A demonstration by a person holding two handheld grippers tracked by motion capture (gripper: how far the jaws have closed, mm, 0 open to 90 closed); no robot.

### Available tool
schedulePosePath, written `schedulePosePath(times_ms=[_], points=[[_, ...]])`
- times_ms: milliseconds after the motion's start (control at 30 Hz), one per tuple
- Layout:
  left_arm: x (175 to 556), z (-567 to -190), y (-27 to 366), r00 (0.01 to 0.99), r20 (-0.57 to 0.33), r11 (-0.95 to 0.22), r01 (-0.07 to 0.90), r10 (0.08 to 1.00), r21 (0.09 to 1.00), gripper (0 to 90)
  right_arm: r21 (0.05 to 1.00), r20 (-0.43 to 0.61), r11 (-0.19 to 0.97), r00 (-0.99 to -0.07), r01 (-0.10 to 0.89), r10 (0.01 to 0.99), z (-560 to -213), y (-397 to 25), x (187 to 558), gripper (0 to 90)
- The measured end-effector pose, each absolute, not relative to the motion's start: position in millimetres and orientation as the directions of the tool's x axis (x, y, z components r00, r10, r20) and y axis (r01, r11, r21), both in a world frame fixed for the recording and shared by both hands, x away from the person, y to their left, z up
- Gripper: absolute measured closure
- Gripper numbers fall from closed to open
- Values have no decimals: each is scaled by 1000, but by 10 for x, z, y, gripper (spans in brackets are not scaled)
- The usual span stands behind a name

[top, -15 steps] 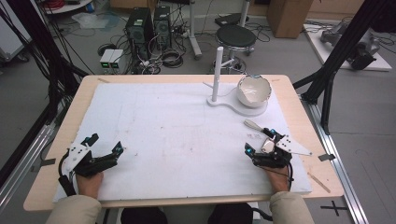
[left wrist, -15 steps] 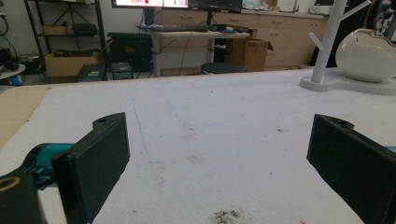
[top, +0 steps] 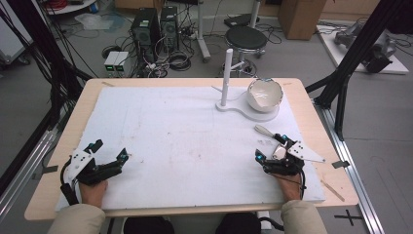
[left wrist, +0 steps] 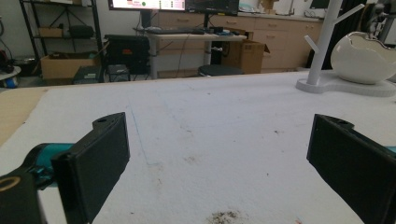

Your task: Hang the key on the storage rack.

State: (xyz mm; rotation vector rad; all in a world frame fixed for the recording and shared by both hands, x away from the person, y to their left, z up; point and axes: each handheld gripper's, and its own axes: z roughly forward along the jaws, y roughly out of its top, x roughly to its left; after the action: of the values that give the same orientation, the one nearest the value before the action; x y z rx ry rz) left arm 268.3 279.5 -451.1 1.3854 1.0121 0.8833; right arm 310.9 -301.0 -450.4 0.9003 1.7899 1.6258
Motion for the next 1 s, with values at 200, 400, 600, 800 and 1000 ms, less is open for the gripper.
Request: schedulePosePath(times_ms=[200,400,600,800,1000], points=[[2693,-4509,2792,339,-53,24,89,939,996,63,991,44,43,-621,124,782,-4496,-3015,3131,4],[2700,-4508,2790,338,-55,25,92,940,995,63,990,88,6,-643,143,761,-4222,-3087,3240,4],[2700,-4508,2792,341,-58,28,91,938,995,62,983,41,86,-651,161,758,-3866,-3155,3382,5],[2697,-4507,2797,344,-57,27,92,937,995,62,957,5,195,-687,213,726,-3617,-3213,3561,5],[2697,-4507,2800,342,-56,25,93,938,995,62,914,-29,305,-706,268,708,-3396,-3282,3782,5]])
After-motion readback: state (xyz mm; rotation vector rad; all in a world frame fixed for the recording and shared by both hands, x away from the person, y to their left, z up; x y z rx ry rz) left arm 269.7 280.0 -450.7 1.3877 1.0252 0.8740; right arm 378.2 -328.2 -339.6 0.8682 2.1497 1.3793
